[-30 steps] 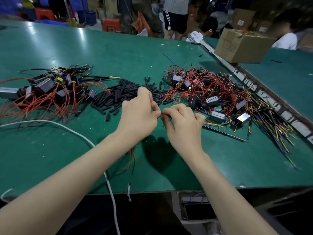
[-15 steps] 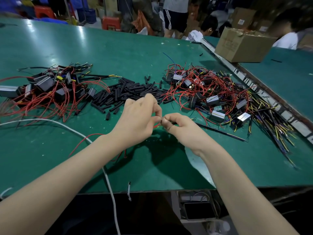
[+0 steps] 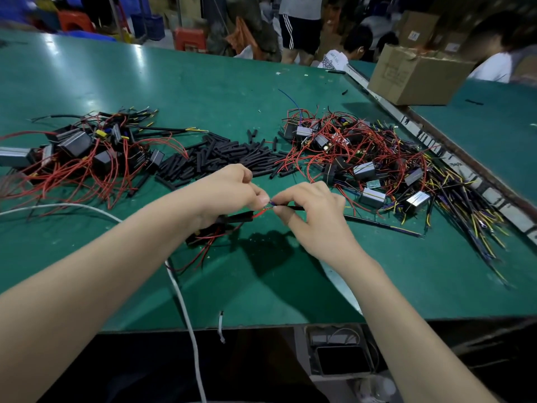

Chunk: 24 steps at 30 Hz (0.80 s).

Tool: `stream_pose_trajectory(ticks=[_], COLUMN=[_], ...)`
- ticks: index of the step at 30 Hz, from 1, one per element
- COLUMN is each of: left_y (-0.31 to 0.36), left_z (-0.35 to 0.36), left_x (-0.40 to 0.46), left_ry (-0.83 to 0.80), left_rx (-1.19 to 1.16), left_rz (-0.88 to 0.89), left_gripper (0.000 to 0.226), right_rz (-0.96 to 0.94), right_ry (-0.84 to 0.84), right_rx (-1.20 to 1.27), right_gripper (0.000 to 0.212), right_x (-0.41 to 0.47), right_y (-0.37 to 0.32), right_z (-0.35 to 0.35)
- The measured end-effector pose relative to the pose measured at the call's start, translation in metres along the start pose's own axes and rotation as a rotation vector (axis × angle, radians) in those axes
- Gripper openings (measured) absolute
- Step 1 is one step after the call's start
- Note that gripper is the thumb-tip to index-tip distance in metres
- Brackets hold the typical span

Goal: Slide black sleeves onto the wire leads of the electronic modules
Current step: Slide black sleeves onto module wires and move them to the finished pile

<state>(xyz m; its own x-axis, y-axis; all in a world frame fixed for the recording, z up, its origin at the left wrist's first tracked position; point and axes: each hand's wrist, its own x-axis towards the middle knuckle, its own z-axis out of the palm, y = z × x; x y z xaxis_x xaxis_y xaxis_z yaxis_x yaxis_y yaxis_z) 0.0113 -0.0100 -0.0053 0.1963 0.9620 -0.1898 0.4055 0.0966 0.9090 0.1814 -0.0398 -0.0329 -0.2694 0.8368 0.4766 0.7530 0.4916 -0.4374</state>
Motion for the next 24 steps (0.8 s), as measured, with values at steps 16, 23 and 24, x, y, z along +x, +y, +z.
stream_pose_trajectory(ticks=[16,23,24], left_y=[0.021,0.016,0.013], left_z=[-0.009,0.001,0.005], left_x=[0.012,0.01,0.01], left_ry=[-0.119,-0.077,-0.039], left_rx=[0.032,0.116,0.138], left_rz=[-0.257,-0.154,-0.127], left_gripper=[0.036,0.014,0.028], right_rz=[-0.146,-0.098,-0.061], right_ry=[0.303,0.205,0.176], right_rx=[-0.301,-0.138,-0.111], right_gripper=[0.003,0.003,0.002], right_x=[-0.003,-0.009,-0.01], right_y=[-0.006,0.008,0.011], right_z=[0.006,0.009,0.012])
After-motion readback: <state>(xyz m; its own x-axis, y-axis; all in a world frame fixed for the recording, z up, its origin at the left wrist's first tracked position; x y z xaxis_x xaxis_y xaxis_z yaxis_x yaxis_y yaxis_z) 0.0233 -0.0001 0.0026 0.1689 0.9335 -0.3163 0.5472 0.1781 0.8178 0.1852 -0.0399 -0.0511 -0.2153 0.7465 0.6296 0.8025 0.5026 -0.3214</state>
